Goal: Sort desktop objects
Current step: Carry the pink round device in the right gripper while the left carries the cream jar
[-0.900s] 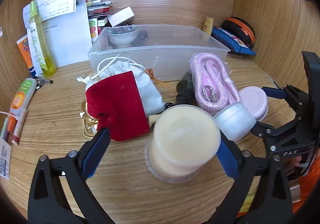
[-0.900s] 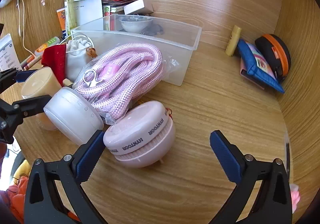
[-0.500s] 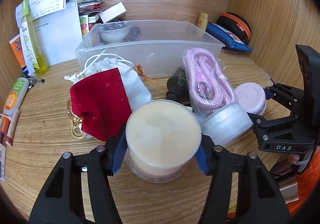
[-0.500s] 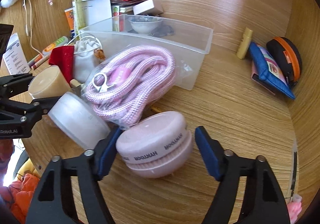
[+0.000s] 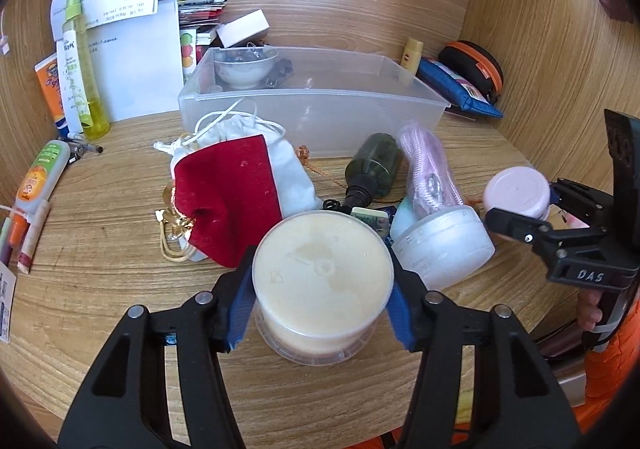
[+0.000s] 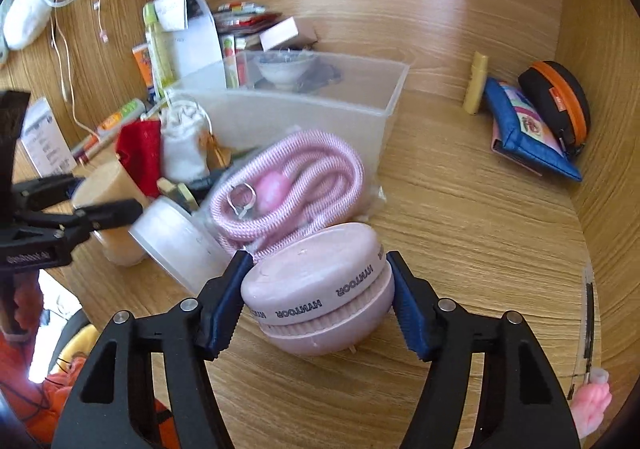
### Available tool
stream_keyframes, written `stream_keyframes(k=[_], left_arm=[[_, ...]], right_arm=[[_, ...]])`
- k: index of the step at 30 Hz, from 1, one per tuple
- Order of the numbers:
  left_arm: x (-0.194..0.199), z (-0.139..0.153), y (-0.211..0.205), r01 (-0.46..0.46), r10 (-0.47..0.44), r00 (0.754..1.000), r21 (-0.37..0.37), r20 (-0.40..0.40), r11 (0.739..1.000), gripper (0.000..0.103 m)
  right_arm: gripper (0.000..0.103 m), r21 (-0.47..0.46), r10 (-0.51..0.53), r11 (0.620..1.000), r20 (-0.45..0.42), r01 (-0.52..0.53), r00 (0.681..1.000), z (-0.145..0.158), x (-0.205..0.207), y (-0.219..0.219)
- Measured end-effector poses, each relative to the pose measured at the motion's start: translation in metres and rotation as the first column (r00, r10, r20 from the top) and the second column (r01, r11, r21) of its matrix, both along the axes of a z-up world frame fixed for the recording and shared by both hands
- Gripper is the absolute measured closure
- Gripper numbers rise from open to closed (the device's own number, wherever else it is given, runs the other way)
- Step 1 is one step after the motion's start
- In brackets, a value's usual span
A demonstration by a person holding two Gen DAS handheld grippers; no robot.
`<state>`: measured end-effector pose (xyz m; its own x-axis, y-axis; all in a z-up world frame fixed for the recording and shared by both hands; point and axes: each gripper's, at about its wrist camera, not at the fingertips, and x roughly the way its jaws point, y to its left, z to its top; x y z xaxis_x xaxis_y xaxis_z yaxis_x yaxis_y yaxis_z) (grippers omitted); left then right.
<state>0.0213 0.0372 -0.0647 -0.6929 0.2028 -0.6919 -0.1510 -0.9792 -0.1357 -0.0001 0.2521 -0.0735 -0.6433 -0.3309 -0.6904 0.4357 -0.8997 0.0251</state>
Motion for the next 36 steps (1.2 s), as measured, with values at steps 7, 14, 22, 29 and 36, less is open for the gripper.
stream_keyframes(k=[7, 14, 22, 29, 36], left_arm=[[0.007, 0.019, -0.007, -0.017, 0.018, 0.998, 0.02, -0.056, 1.0, 0.046], [0.004, 0.044, -0.018, -0.045, 0.048, 0.99, 0.028, -0.135, 0.999, 0.046], [-0.012, 0.075, -0.033, -0.064, 0.067, 0.973, 0.022, -0.22, 0.998, 0.047], [-0.032, 0.095, -0.036, -0.071, 0.069, 0.955, 0.003, -0.29, 0.997, 0.056], [-0.069, 0.048, -0.043, -0.067, 0.078, 0.987, 0.076, -0.143, 0.995, 0.061]], right_arm=[[0.04, -0.021, 0.005, 1.0, -0.04, -0.006, 0.999, 0.016, -0.001, -0.002], [0.04, -0.057, -0.001, 0.998, -0.07, -0.003, 0.998, 0.029, -0.009, -0.005], [0.04, -0.117, -0.034, 0.993, -0.151, 0.016, 0.988, 0.059, -0.025, -0.001], [0.04, -0.151, -0.02, 0.988, -0.169, -0.006, 0.985, 0.076, -0.052, -0.011], [0.04, -0.173, -0.013, 0.985, -0.082, -0.001, 0.997, 0.051, -0.086, -0.03]])
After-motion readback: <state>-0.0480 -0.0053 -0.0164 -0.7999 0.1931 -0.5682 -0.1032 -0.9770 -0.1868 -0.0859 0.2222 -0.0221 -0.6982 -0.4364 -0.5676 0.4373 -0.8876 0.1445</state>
